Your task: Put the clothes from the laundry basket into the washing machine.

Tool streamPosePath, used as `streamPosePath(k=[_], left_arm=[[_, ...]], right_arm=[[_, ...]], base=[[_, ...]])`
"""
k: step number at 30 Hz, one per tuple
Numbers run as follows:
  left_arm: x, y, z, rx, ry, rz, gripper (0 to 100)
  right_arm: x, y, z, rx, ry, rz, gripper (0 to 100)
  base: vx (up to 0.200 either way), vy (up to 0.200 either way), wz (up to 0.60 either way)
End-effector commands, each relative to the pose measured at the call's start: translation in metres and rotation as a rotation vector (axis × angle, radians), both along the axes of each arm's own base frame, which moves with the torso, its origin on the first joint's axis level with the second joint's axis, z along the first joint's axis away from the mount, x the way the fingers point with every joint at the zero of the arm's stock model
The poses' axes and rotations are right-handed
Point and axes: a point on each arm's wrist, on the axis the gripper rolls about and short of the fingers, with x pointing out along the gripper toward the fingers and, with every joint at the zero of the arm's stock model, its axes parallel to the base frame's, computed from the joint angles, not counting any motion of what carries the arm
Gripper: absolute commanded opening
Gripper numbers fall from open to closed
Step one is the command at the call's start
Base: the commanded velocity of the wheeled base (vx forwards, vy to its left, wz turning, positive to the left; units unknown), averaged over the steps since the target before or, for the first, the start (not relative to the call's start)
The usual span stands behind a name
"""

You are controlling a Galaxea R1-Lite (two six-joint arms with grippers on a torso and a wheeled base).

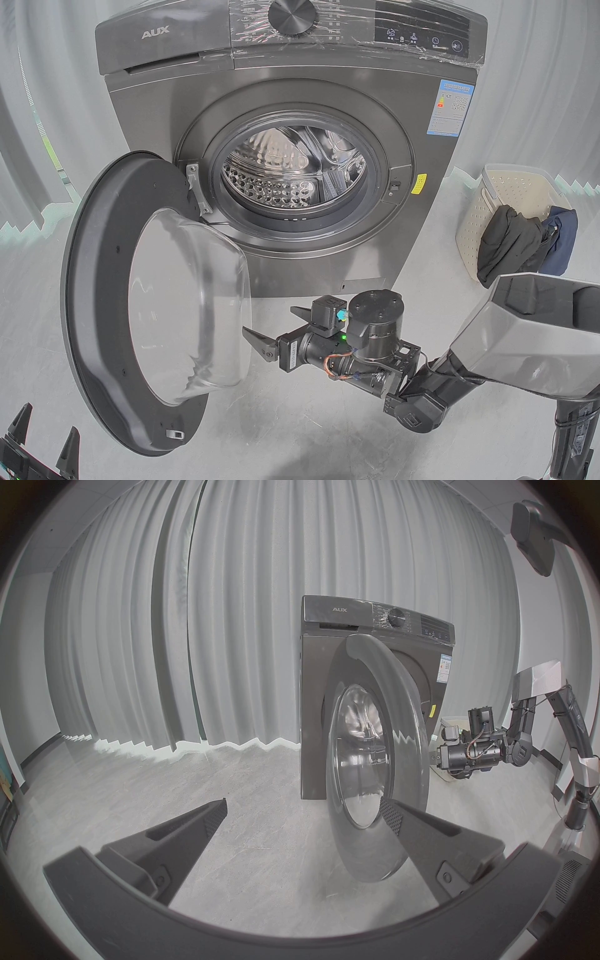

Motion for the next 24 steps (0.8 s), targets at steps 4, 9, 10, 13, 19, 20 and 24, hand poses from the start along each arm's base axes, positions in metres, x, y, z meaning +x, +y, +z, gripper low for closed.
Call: streamPosePath(k=[4, 9, 10, 13, 19, 20, 24], left_arm=[[0.0, 0.0, -0.005, 0.0, 0.001, 0.0, 100], [0.0, 0.0, -0.005, 0.0, 0.001, 0.0, 100], [0.0, 0.0, -0.005, 0.0, 0.001, 0.0, 100], [0.0, 0.0, -0.005, 0.0, 0.001, 0.0, 100], [0.0, 0.0, -0.005, 0.0, 0.001, 0.0, 100], [0.0, 0.0, -0.005, 0.0, 0.001, 0.0, 100], [0.0, 0.0, -0.005, 0.0, 0.001, 0.0, 100]], right_arm=[[0.008, 0.021, -0.016, 0.009, -0.007, 0.014, 100], [0.012, 0.027, -0.012, 0.037, -0.029, 0.013, 100], [0.012, 0.027, -0.012, 0.037, -0.029, 0.013, 100], [0.017, 0.029, -0.002, 0.075, -0.057, 0.003, 100], [0.023, 0.03, 0.001, 0.064, -0.05, -0.004, 100], [0.024, 0.031, 0.0, 0.054, -0.039, -0.005, 100], [0.03, 0.037, -0.006, 0.033, -0.021, -0.006, 100]], base=[[0.0, 0.0, 0.0], [0.0, 0.0, 0.0], [0.0, 0.0, 0.0], [0.0, 0.0, 0.0], [0.0, 0.0, 0.0], [0.0, 0.0, 0.0], [0.0, 0.0, 0.0]])
